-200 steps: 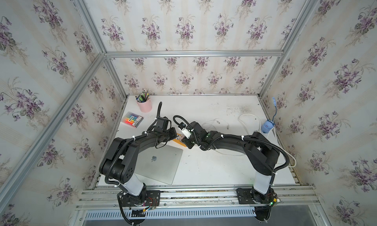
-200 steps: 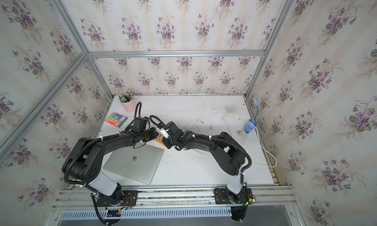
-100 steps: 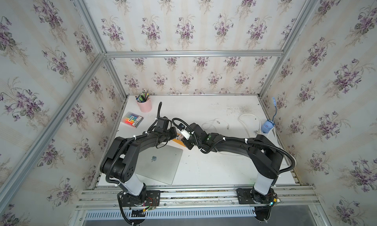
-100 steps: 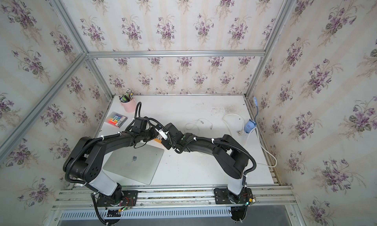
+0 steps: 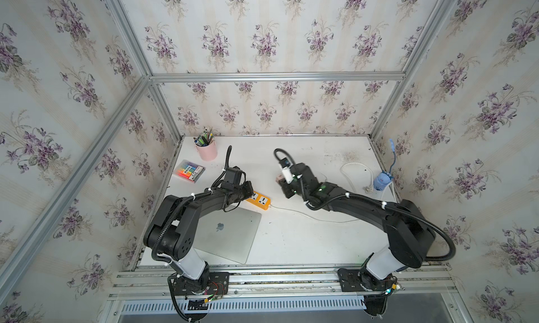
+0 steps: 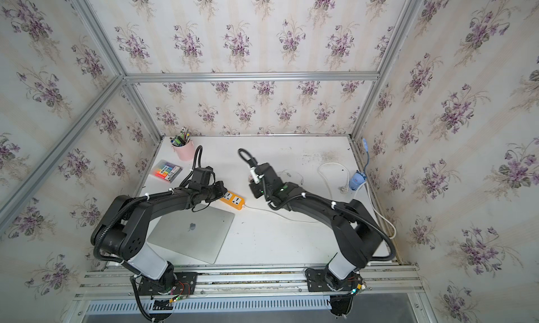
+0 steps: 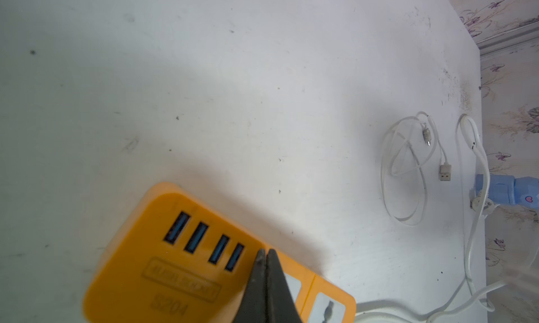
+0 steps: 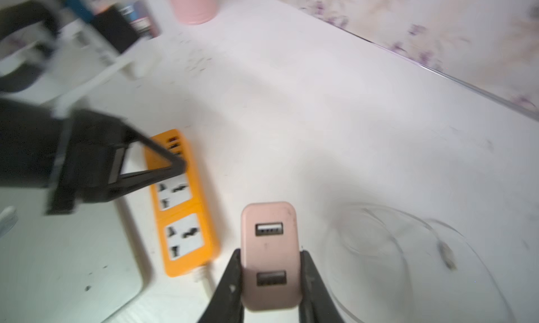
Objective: Unplug the laptop charger
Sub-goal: Place the plug at the center of the board.
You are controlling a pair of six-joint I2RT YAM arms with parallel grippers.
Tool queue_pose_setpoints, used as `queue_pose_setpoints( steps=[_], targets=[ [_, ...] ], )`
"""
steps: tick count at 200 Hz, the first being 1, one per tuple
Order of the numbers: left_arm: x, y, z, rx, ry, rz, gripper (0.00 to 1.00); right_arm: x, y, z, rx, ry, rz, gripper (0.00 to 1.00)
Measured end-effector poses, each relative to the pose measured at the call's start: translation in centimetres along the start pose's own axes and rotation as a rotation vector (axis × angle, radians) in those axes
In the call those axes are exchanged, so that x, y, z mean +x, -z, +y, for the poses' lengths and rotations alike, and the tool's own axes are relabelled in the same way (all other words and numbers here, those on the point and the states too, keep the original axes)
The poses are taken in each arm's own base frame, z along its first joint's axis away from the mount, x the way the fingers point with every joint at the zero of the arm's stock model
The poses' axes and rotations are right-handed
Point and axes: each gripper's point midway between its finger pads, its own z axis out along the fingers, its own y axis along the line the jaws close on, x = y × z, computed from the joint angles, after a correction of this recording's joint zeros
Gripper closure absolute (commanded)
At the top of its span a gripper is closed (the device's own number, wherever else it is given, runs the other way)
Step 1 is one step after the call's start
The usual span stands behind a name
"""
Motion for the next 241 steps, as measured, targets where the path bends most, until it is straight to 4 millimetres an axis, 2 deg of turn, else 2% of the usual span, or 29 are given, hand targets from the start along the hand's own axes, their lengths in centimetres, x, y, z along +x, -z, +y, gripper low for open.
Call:
queue_pose_setpoints(
  steps=[4, 7, 10, 18, 23, 31, 71, 103, 122, 139, 178, 218, 241],
  targets=[
    [0.1, 0.1, 0.0, -0.003, -0.003, 0.002, 0.92, 0.3, 0.6, -2.3, 0.025, -0.062, -0.002, 1.00],
    [0.1, 0.1, 0.1, -0.005, -0.004, 0.004, 0.92, 0.5, 0.9, -3.2, 0.027, -0.092, -0.002, 1.00],
    [0.1, 0.2, 0.1, -0.006, -0.006, 0.005, 0.92, 0.9, 1.4, -5.0, 0.044, -0.143, -0.001, 1.00],
    [0.2, 0.3, 0.1, -0.011, -0.009, 0.010, 0.92, 2.0, 2.6, -8.5, 0.088, -0.246, -0.009, 1.00],
    [0.3, 0.4, 0.2, -0.013, -0.013, 0.012, 0.92, 3.0, 3.3, -10.3, 0.117, -0.304, -0.008, 1.00],
    [0.4, 0.5, 0.2, -0.015, -0.016, 0.016, 0.91, 4.2, 4.1, -11.6, 0.125, -0.372, 0.001, 1.00],
    [0.4, 0.5, 0.2, -0.014, -0.022, 0.022, 0.90, 6.8, 4.4, -11.4, 0.023, -0.503, 0.046, 1.00],
    [0.8, 1.0, 0.2, -0.015, -0.027, 0.033, 0.89, 12.0, 3.4, -12.2, -0.013, -0.654, 0.156, 1.00],
    [1.1, 1.4, 0.3, -0.021, -0.037, 0.038, 0.87, 14.0, 3.0, -11.9, -0.020, -0.698, 0.203, 1.00],
    [1.5, 1.8, 0.5, -0.024, -0.040, 0.043, 0.87, 15.1, 3.1, -11.8, -0.015, -0.732, 0.224, 1.00],
    [2.1, 2.3, 0.8, -0.037, -0.037, 0.062, 0.86, 15.8, 3.1, -12.5, -0.027, -0.798, 0.212, 1.00],
    [2.5, 2.6, 1.1, -0.052, -0.039, 0.081, 0.85, 16.4, 3.6, -13.4, -0.007, -0.838, 0.190, 0.83],
    [2.3, 2.7, 0.9, -0.050, -0.050, 0.078, 0.85, 16.6, 3.8, -13.6, 0.008, -0.837, 0.184, 0.65]
  ],
)
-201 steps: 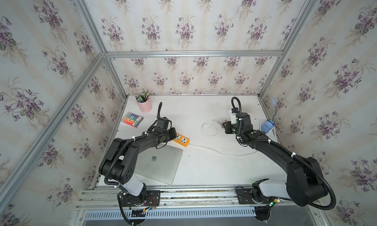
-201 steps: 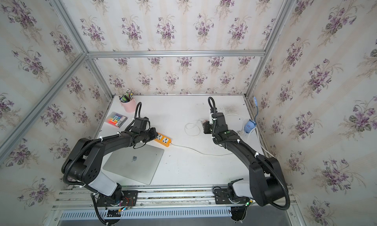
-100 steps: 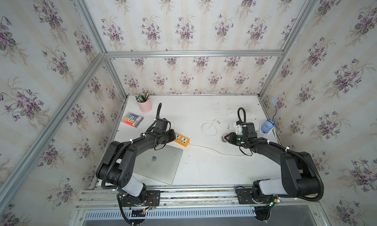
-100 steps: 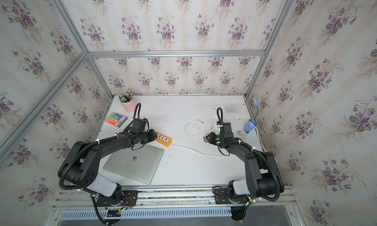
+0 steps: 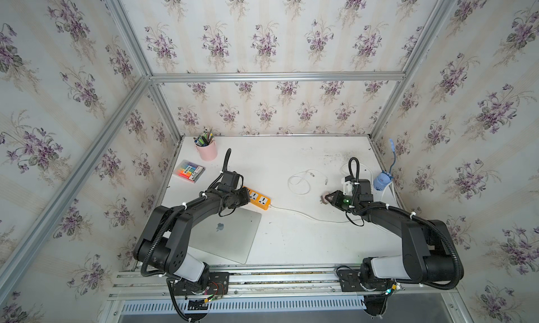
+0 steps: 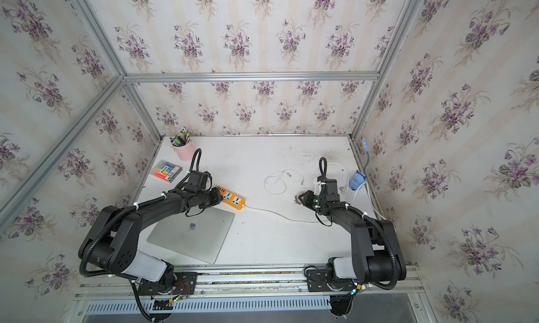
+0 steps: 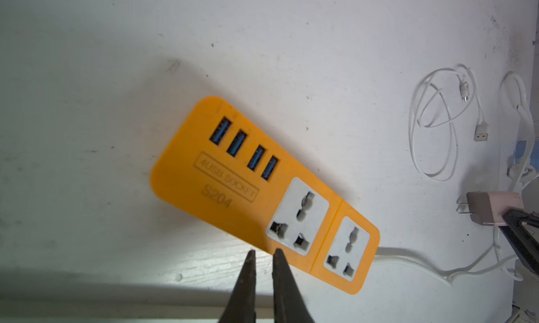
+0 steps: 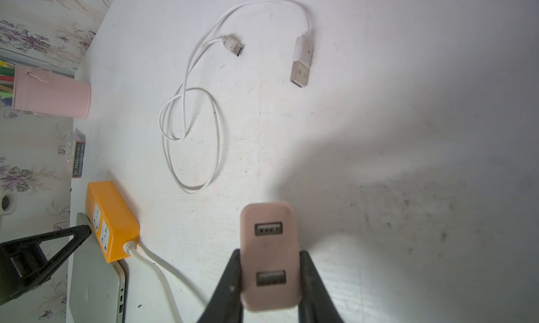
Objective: Unplug the laptop charger
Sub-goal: Place the plug at the center of the board, then reset both arms
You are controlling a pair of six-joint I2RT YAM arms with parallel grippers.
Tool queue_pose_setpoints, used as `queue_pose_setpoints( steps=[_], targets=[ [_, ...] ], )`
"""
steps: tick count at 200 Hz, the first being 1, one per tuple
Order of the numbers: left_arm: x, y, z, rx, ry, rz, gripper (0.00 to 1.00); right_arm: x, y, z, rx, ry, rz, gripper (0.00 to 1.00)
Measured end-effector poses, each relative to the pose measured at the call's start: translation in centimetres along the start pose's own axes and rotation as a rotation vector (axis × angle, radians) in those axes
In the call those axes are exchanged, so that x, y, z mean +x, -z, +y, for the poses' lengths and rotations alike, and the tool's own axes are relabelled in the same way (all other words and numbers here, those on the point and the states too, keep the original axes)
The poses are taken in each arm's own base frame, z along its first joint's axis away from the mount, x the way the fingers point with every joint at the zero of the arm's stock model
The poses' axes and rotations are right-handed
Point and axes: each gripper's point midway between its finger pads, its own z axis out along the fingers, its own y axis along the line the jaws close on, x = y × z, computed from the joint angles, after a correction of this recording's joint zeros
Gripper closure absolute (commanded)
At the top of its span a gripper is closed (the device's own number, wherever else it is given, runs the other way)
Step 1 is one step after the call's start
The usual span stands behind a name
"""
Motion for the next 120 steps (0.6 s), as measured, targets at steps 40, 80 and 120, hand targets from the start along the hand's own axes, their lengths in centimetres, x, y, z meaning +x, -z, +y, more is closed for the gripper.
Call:
queue_pose_setpoints(
  steps=[40, 80, 120],
  targets=[
    [0.0, 0.0, 0.0, 0.001, -0.002, -0.001, 0.83, 0.8, 0.1, -2.0, 0.090, -0.015, 0.015, 0.41],
    [-0.7, 1.1, -0.7, 0.020, -0.017, -0.033, 0.77, 0.4, 1.0, -2.8, 0.169, -0.005, 0.009, 0.24],
    [-2.6, 4.3, -2.1, 0.031, -0.061, -0.114, 0.50, -2.8, 3.8, -1.2, 0.204, 0.047, -0.075, 0.13]
  ],
)
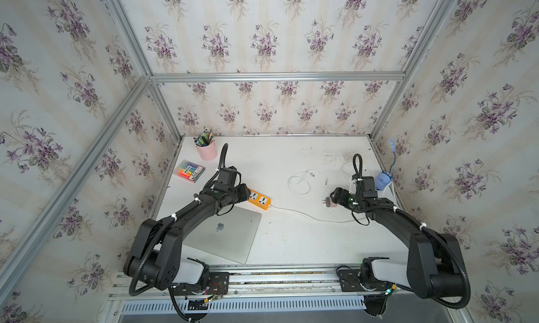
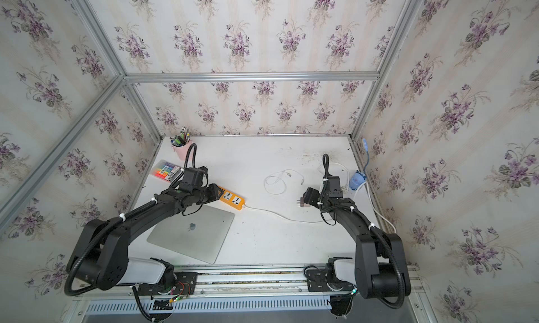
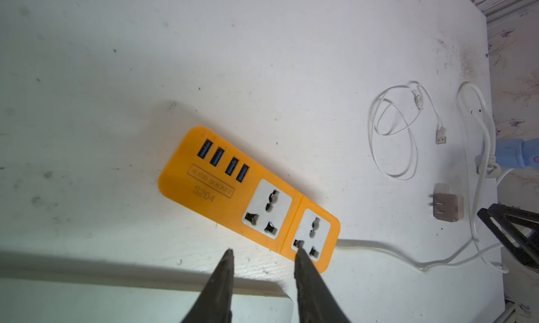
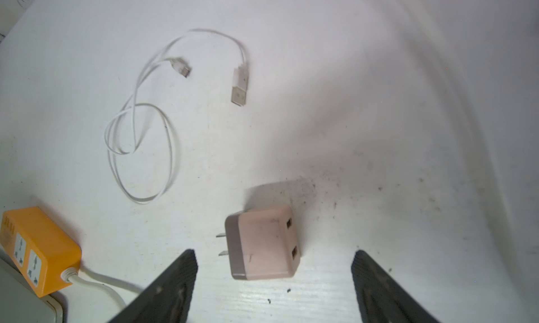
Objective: Unplug the laptop charger
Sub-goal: Reset both arms
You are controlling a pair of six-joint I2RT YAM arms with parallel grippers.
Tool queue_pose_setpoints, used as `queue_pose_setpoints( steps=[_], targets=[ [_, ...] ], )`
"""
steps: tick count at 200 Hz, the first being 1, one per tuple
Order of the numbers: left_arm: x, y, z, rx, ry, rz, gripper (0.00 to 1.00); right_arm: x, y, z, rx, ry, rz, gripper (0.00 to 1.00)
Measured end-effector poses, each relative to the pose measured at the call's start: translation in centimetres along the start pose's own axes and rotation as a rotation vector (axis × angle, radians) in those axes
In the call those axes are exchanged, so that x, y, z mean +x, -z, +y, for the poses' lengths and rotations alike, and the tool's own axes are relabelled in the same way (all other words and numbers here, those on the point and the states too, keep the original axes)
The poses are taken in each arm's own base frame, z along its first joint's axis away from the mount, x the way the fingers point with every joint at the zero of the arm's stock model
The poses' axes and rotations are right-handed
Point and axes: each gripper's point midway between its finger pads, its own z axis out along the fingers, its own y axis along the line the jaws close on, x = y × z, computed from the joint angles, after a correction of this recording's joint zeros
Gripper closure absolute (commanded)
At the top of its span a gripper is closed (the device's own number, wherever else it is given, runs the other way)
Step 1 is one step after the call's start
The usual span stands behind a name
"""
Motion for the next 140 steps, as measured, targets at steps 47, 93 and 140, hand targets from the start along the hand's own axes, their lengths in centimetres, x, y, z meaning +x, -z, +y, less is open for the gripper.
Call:
queue_pose_setpoints(
  steps=[47, 93, 140],
  targets=[
    [-3.8, 3.8, 2.0, -0.135, -0.051, -0.140, 0.00, -3.7, 2.0, 2.9, -0.057, 0.130, -0.128, 0.06],
    [-5.1, 7.8, 9.9, -0.489, -0.062, -0.326, 0.00, -7.0, 2.0, 2.4, -0.008, 0.230, -0.338, 0.01],
    [-1.6, 7.7, 15.1, -0.656, -0.220, -0.484, 0.00, -5.8, -1.5, -1.5, 0.135, 0.272, -0.371, 0.00]
  ],
)
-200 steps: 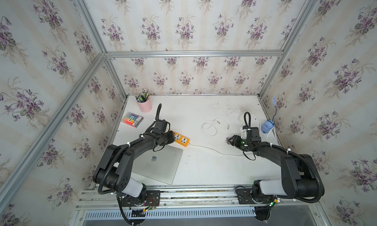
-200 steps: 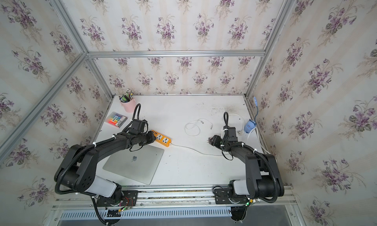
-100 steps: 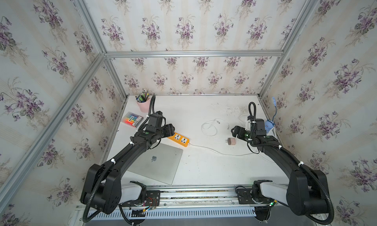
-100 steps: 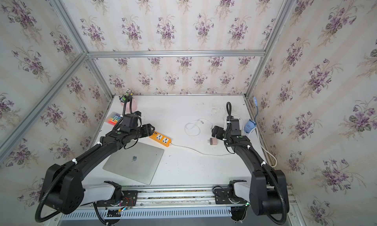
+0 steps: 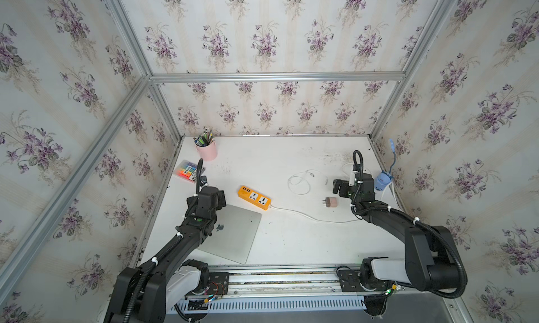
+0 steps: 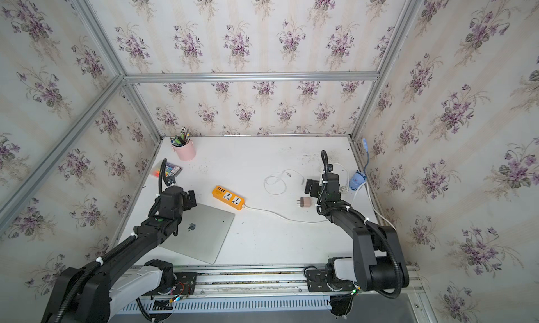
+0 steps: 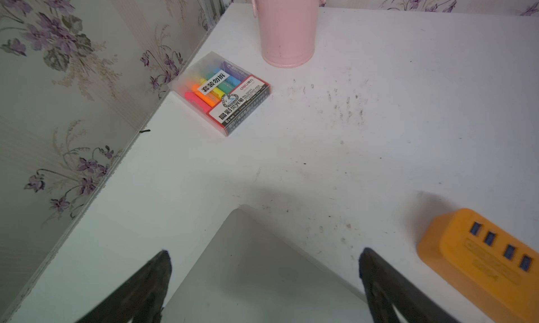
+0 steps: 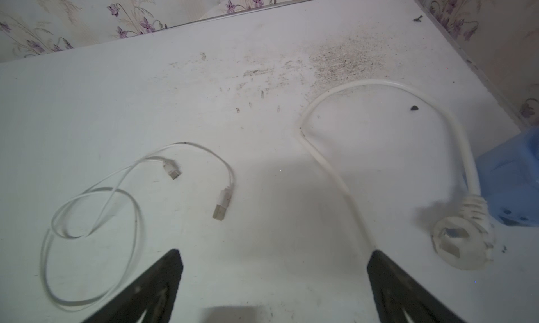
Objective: Unplug the laptop charger
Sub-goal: Reset both arms
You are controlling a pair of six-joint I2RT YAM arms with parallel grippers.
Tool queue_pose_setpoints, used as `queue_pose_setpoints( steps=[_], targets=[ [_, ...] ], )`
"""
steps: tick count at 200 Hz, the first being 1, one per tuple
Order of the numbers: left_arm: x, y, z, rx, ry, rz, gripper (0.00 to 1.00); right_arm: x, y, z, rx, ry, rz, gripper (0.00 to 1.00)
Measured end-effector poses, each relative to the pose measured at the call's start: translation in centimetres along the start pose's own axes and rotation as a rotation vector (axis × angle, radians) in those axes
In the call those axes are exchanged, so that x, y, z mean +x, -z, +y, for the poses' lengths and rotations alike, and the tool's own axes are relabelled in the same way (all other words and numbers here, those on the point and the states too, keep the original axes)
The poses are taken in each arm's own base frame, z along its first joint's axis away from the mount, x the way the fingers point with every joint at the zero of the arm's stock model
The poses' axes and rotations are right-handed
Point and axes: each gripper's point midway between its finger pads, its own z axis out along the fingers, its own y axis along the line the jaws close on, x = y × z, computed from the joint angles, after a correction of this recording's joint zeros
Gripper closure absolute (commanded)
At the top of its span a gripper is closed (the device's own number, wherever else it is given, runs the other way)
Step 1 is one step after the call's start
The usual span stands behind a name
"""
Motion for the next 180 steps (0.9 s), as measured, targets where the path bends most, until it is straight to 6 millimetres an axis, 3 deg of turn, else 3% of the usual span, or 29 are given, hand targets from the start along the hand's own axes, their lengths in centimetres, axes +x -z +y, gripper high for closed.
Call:
queue_pose_setpoints(
  steps=[12, 28, 57, 73, 87, 114, 137, 180],
  targets=[
    [0.6, -0.6, -0.1, -0.003, -0.039, -0.019, 0.00, 1.1, 0.0, -0.6, 0.014, -0.003, -0.025, 0.00],
    [-0.3, -1.5, -1.0, 0.013, -0.065, -0.055, 0.00, 1.8, 0.4, -1.1, 0.028, -0.006, -0.069, 0.00],
    [-2.4, -3.3, -3.3, 0.072, -0.079, -0.120, 0.00, -0.2, 1.4, -1.1, 0.021, 0.023, -0.233, 0.00],
    [-2.0, -4.7, -4.5, 0.100, -0.100, -0.118, 0.00, -1.6, 1.8, -0.7, 0.003, 0.062, -0.314, 0.00],
    [-1.1, -5.5, -4.9, 0.111, -0.120, -0.097, 0.00, -1.7, 2.2, -0.5, -0.011, 0.088, -0.364, 0.00],
    [-2.6, -5.9, -5.3, 0.136, -0.101, -0.125, 0.00, 0.0, 1.1, -0.6, -0.021, 0.124, -0.350, 0.00],
    [-2.7, -6.0, -5.3, 0.146, -0.098, -0.128, 0.00, -3.1, 1.3, -0.9, -0.027, 0.101, -0.434, 0.00],
    [-2.8, -6.1, -5.6, 0.171, -0.099, -0.124, 0.00, -3.1, 1.2, -0.8, -0.036, 0.098, -0.431, 0.00]
  ],
)
